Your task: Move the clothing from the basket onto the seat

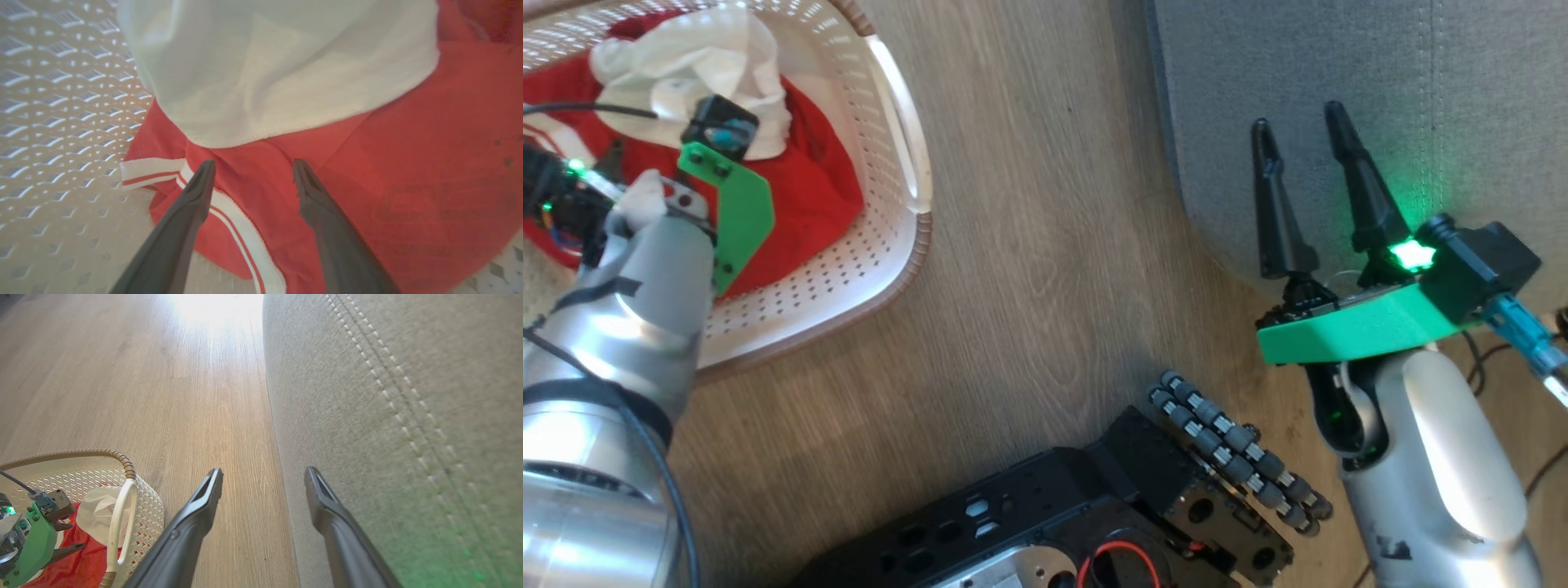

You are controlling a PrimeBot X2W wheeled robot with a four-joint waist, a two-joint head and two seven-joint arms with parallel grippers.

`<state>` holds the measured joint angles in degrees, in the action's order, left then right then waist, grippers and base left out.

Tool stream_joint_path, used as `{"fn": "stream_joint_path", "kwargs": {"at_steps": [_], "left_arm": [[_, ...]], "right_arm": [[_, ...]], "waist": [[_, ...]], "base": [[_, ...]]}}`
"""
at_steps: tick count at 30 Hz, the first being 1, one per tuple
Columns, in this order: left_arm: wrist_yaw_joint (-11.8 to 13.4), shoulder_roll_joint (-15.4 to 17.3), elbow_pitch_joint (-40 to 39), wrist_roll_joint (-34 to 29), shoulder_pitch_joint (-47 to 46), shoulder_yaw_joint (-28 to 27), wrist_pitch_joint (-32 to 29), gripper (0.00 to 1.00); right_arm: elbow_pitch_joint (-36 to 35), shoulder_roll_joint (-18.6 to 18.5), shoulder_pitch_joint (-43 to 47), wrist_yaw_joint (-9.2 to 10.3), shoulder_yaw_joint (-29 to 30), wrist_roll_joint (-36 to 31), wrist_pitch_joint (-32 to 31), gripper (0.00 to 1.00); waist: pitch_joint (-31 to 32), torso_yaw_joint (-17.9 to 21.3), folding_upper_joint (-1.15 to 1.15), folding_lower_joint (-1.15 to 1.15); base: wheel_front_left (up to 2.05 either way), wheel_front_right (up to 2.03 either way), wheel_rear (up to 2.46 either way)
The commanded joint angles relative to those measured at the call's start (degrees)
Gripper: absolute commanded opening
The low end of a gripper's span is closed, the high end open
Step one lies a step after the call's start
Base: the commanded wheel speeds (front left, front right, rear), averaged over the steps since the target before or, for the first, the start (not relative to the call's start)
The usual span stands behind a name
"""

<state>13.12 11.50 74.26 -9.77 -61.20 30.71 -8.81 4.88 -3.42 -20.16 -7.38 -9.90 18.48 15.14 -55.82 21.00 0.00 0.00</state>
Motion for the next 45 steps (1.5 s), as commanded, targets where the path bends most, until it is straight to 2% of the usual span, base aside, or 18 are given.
{"fn": "stream_joint_path", "kwargs": {"at_steps": [1, 4, 8, 15, 19, 25, 29, 40, 42, 44, 45], "left_arm": [[0.56, 1.94, -0.44, -0.18, 0.13, -0.63, -1.29, 1.00], [2.18, 2.91, -0.40, 1.24, -0.35, -1.91, -2.42, 1.00], [3.03, 4.21, -0.36, 1.91, -0.42, -2.20, -4.15, 1.00], [2.00, 5.59, -0.33, -0.19, -2.00, 0.85, -7.80, 1.00], [1.81, 5.08, -0.34, 2.43, -2.44, -0.96, -6.90, 1.00], [0.35, 5.27, -0.33, 1.77, -3.39, 0.83, -7.04, 1.00], [-1.47, 5.22, -0.32, 1.37, -3.59, 2.12, -8.57, 1.00], [-9.77, 2.78, -0.31, 2.83, -3.80, 3.94, -12.36, 1.00], [-11.22, 2.29, -0.31, 3.41, -3.74, 3.98, -12.68, 0.61], [-12.40, 2.09, -0.31, 3.80, -3.73, 4.12, -13.24, 0.10], [-12.89, 1.97, -0.31, 3.95, -3.71, 4.22, -13.48, 0.00]], "right_arm": [[0.14, 0.52, 2.15, -0.11, -3.07, 1.39, -0.15, 1.00], [0.04, 0.53, 1.94, -0.11, -4.27, 2.40, -0.15, 1.00], [0.03, 0.53, 1.69, -0.11, -5.01, 3.31, -0.15, 1.00], [-0.46, 0.54, 1.39, -0.11, -4.63, 3.95, -0.15, 1.00], [-0.89, 0.54, 1.65, -0.11, -4.49, 4.13, -0.15, 1.00], [-1.30, 0.54, 2.73, -0.11, -3.96, 3.86, -0.15, 1.00], [-1.58, 0.54, 3.09, -0.11, -3.65, 3.45, -0.15, 1.00], [-2.34, 0.54, 3.27, -0.11, -3.03, 2.79, -0.15, 1.00], [-2.44, 0.54, 3.21, -0.11, -3.08, 2.73, -0.15, 1.00], [-2.54, 0.54, 3.15, -0.11, -3.09, 2.68, -0.15, 1.00], [-2.57, 0.54, 3.11, -0.11, -3.07, 2.65, -0.15, 1.00]], "waist": [[-1.08, 1.00, 0.00, 0.00], [-1.39, 1.53, 0.00, 0.00], [-1.40, 2.05, 0.00, 0.00], [-2.28, 2.02, 0.00, 0.00], [-2.95, 1.78, 0.00, 0.00], [-4.07, 0.98, 0.00, 0.00], [-4.56, 0.62, 0.00, 0.00], [-5.56, -0.37, 0.00, 0.00], [-5.64, -0.49, 0.00, 0.00], [-5.73, -0.58, 0.00, 0.00], [-5.75, -0.62, 0.00, 0.00]], "base": [[0.00, 0.00, 0.00], [0.00, 0.00, 0.00], [0.00, 0.00, 0.00], [0.00, 0.00, 0.00], [0.00, 0.00, 0.00], [0.00, 0.00, 0.00], [0.00, 0.00, 0.00], [0.00, 0.00, 0.00], [0.00, 0.00, 0.00], [0.00, 0.00, 0.00], [0.00, 0.00, 0.00]]}}
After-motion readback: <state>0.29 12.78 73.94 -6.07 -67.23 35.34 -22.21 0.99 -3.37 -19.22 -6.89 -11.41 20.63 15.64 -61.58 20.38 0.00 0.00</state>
